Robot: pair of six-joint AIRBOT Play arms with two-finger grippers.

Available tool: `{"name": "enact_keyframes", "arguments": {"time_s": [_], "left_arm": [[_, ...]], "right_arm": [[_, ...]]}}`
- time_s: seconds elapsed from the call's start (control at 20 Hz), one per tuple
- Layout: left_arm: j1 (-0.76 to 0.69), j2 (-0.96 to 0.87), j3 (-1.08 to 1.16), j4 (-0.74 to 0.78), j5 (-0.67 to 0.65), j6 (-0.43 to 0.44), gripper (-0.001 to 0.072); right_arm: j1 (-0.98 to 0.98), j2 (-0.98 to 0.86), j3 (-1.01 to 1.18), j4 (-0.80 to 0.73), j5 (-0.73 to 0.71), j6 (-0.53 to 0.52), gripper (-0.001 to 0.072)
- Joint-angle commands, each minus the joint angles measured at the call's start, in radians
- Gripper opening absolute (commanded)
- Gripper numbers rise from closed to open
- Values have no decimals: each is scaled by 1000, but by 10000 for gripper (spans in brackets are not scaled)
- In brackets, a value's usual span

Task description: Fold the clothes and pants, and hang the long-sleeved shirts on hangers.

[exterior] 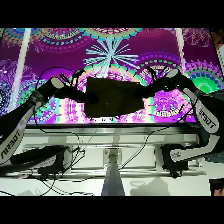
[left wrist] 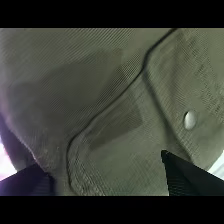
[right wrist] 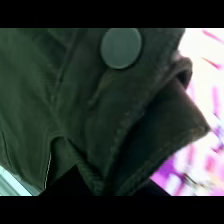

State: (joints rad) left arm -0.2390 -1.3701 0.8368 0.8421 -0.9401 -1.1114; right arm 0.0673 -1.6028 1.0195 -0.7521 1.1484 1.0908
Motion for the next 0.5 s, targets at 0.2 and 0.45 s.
{"name": "enact_keyframes", "arguments": {"time_s": [0.2, 0.45], "left_arm": [[134, 138, 280, 248, -98, 1, 695], [227, 344, 367, 257, -25, 0, 695]], "right_arm": [[-49, 287, 219, -309, -45, 346, 47], [-261, 629, 229, -707, 85, 753, 47]]}}
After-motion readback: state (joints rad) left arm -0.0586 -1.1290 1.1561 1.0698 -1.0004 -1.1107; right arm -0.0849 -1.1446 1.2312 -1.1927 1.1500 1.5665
